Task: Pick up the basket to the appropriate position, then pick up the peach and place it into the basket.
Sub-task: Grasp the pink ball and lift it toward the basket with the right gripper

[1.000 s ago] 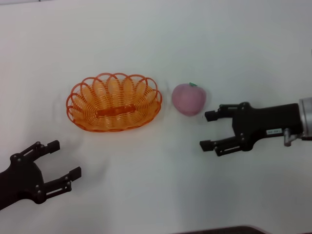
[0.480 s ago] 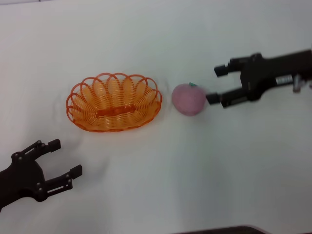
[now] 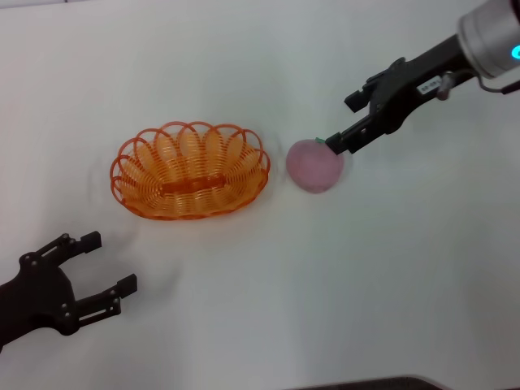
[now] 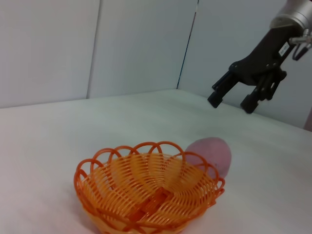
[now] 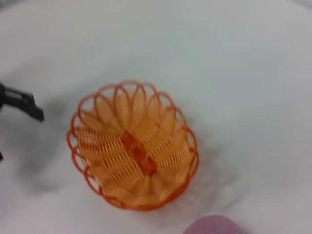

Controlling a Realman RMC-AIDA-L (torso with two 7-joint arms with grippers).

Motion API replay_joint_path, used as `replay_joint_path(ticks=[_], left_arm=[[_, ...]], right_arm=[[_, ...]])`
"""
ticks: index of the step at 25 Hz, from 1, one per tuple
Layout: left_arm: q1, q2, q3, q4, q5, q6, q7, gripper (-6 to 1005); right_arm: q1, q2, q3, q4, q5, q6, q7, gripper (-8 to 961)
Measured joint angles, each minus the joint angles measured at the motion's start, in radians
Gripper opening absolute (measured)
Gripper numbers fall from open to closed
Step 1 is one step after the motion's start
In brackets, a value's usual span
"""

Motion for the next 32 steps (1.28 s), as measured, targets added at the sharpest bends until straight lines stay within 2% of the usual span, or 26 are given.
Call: replay_joint_path(ticks=[4, 8, 14, 24, 32], left_arm=[[0.000, 0.000, 0.002, -0.003, 0.000, 0.000, 0.000, 886], [0.000, 0.000, 0.001, -0.007, 0.000, -0.001, 0.000, 886], [-0.003, 0.000, 0.004, -0.018, 0.000, -0.011, 0.001, 886], [-0.009, 0.000, 0.004, -0.023, 0.000, -0.013, 0.001, 886], [-0.011, 0.000, 0.001, -0.024, 0.000, -0.012, 0.002, 885]], right_arm=[[0.049, 0.006, -0.083, 0.001, -0.059, -0.001, 0.055, 914], [0.068, 0.012, -0.185, 0.007, -0.083, 0.019, 0.066, 912], [0.090, 0.014, -0.327, 0.099, -0.077, 0.159, 0.097, 897], [0.096, 0.009, -0.448, 0.180, -0.015, 0.296, 0.118, 872], [0.107, 0.009, -0.470, 0.240, -0.008, 0.346, 0.119, 851]])
